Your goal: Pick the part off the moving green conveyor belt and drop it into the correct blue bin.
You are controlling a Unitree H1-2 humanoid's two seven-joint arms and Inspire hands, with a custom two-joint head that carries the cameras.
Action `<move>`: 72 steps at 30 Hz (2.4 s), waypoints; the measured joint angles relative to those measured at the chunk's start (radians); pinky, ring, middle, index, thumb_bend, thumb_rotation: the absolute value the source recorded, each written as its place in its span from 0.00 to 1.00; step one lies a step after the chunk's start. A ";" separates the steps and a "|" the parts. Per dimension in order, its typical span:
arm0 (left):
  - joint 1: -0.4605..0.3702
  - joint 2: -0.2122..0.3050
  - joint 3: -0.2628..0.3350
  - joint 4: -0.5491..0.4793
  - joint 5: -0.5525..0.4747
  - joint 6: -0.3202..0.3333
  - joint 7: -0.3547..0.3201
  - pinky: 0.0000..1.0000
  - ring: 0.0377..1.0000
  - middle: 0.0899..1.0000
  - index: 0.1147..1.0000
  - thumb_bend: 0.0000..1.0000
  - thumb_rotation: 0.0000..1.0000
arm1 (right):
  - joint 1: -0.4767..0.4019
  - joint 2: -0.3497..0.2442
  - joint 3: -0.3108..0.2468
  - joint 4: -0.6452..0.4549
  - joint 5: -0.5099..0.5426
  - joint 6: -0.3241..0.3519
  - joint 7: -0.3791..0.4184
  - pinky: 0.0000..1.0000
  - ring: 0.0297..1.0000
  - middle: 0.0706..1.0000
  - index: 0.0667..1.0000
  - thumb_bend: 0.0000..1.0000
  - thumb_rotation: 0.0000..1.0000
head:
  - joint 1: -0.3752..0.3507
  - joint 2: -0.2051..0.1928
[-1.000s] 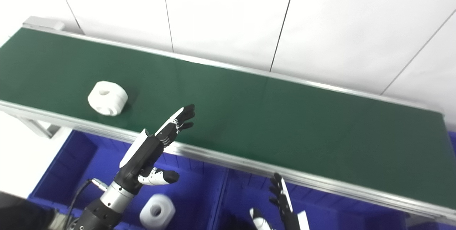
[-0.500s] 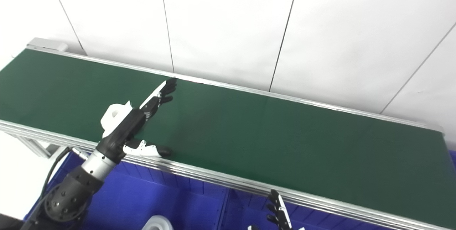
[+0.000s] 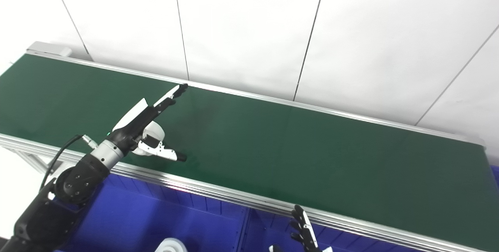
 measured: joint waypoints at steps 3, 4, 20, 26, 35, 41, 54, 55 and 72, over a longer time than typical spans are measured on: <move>-0.019 0.017 -0.003 0.037 0.034 -0.007 0.003 0.94 0.99 1.00 0.98 0.75 0.05 | 0.000 0.000 0.000 0.000 0.001 0.000 0.000 0.81 0.89 0.92 0.97 0.54 0.68 | 0.002 0.000; -0.022 0.024 -0.005 0.046 0.042 -0.011 0.003 0.94 0.99 1.00 0.97 0.76 0.02 | 0.000 0.000 0.000 0.000 0.001 0.000 0.000 0.81 0.88 0.92 0.96 0.54 0.68 | 0.000 0.000; -0.040 0.060 -0.077 0.160 0.306 0.003 0.074 0.90 0.93 0.92 0.87 0.67 0.00 | 0.005 -0.001 -0.001 -0.013 0.008 0.000 0.001 0.81 0.88 0.92 0.97 0.55 0.69 | 0.005 0.014; -0.053 0.047 -0.106 0.196 0.312 -0.008 0.103 0.54 0.62 0.66 0.65 0.51 0.00 | 0.008 -0.001 -0.001 -0.024 0.009 0.000 0.003 0.81 0.89 0.93 0.97 0.55 0.70 | 0.002 0.017; -0.074 0.002 -0.125 0.242 0.274 -0.051 0.172 0.41 0.40 0.45 0.44 0.50 0.00 | 0.017 -0.001 -0.001 -0.033 0.009 0.000 0.005 0.82 0.89 0.92 0.97 0.54 0.70 | -0.003 0.025; -0.066 -0.017 -0.115 0.257 0.247 -0.114 0.207 0.39 0.40 0.44 0.44 0.50 0.00 | 0.024 0.000 -0.001 -0.045 0.008 0.000 0.005 0.81 0.88 0.92 0.97 0.55 0.70 | -0.011 0.038; 0.126 -0.076 -0.071 -0.021 0.067 -0.194 0.206 0.37 0.39 0.44 0.45 0.50 0.00 | 0.053 0.014 0.004 -0.145 -0.002 0.038 0.014 0.82 0.88 0.92 0.97 0.56 0.69 | -0.110 0.181; 0.153 -0.078 -0.076 -0.054 0.057 -0.187 0.190 0.36 0.39 0.44 0.45 0.50 0.00 | 0.056 0.016 0.005 -0.151 -0.004 0.048 0.017 0.82 0.88 0.92 0.97 0.56 0.70 | -0.115 0.186; 0.325 -0.067 -0.184 -0.236 0.144 -0.010 -0.049 0.40 0.39 0.46 0.44 0.50 0.00 | 0.067 0.023 0.008 -0.243 -0.024 0.155 0.054 0.84 0.89 0.93 0.97 0.63 0.77 | -0.196 0.314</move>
